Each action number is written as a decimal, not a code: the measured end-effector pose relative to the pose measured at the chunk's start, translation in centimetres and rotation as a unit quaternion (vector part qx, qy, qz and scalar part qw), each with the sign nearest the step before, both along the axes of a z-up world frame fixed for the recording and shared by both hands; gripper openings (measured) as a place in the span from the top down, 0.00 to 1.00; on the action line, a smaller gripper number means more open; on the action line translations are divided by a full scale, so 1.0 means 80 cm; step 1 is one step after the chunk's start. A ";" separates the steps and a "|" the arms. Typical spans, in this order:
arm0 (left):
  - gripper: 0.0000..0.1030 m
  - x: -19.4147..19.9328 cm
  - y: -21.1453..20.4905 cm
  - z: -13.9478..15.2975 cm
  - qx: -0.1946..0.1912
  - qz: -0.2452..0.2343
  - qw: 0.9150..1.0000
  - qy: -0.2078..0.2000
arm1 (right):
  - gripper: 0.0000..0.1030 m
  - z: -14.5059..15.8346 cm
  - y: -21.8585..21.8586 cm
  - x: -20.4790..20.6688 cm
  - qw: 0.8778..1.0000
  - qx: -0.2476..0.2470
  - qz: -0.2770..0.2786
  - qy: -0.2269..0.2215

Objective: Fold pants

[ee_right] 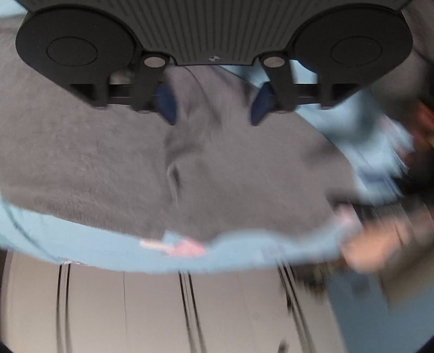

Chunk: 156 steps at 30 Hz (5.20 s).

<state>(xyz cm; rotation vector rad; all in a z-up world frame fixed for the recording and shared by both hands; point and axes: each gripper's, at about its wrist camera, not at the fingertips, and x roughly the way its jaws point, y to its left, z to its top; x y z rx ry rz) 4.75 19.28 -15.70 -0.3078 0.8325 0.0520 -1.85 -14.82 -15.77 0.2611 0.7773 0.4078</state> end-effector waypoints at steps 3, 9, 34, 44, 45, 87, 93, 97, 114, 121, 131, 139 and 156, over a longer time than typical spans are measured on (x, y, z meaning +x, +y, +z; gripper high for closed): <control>0.00 0.005 -0.025 0.003 0.024 -0.049 0.999 -0.002 | 0.32 0.003 -0.054 -0.003 0.992 0.093 -0.087 -0.003; 0.00 0.009 -0.110 0.002 0.007 -0.165 0.986 -0.005 | 0.72 -0.061 -0.157 0.006 0.939 0.160 -0.271 0.138; 0.87 0.001 -0.175 -0.029 -0.055 -0.268 0.962 0.016 | 0.51 -0.055 -0.206 -0.063 0.903 0.248 -0.342 0.079; 0.76 0.007 -0.144 -0.035 -0.027 -0.188 0.982 0.024 | 0.43 -0.059 -0.205 -0.061 0.902 0.236 -0.351 0.086; 0.71 0.004 -0.151 -0.025 -0.023 -0.199 0.980 0.013 | 0.43 -0.059 -0.204 -0.062 0.903 0.240 -0.347 0.084; 0.15 0.023 -0.051 -0.014 0.056 -0.032 0.998 0.028 | 0.61 -0.018 -0.137 -0.037 0.948 -0.098 -0.288 0.090; 0.09 0.043 0.051 -0.011 0.008 0.090 0.996 0.027 | 0.53 -0.028 -0.159 -0.037 0.945 -0.028 -0.304 0.117; 0.09 0.047 0.110 -0.022 -0.024 0.162 0.985 0.047 | 0.42 -0.031 -0.164 -0.040 0.946 0.010 -0.302 0.117; 0.09 0.075 0.121 -0.055 -0.011 0.150 0.982 0.111 | 0.34 -0.039 -0.170 -0.033 0.943 0.041 -0.304 0.130; 0.29 0.081 0.133 -0.064 -0.056 0.140 0.984 0.098 | 0.32 -0.041 -0.171 -0.032 0.942 0.046 -0.304 0.132; 0.81 0.084 0.134 -0.028 -0.052 0.099 0.994 0.017 | 0.31 -0.044 -0.175 -0.031 0.942 0.055 -0.304 0.134; 0.77 0.078 0.133 -0.008 -0.018 0.072 0.995 -0.068 | 0.29 -0.047 -0.176 -0.030 0.942 0.059 -0.303 0.135; 0.19 0.093 0.179 -0.073 -0.136 0.099 0.982 0.085 | 0.25 -0.048 -0.177 -0.026 0.942 0.060 -0.299 0.138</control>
